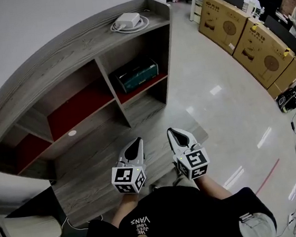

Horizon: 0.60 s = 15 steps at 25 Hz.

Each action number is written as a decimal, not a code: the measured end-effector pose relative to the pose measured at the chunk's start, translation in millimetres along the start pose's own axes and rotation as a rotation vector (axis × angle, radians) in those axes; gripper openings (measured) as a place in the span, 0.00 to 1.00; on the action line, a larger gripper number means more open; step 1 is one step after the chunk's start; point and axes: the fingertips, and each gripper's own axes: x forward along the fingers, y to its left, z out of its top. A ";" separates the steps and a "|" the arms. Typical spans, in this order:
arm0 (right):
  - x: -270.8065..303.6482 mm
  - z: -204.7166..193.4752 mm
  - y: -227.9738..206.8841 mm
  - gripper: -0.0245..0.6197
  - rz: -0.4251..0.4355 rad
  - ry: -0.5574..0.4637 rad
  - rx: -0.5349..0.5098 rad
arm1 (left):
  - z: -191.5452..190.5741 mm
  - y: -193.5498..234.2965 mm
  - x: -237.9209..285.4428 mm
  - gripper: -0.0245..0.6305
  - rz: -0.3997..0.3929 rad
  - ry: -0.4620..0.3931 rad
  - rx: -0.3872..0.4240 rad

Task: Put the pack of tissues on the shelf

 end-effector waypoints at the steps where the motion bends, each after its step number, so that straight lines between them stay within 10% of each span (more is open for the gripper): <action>1: -2.4 -3.0 1.6 0.04 -0.004 0.004 0.002 | -2.4 -0.1 -2.8 0.12 -0.001 0.004 0.000; 15: -30.4 -37.3 26.2 0.04 -0.037 0.053 0.023 | -35.0 -6.2 -38.3 0.12 -0.027 0.037 -0.012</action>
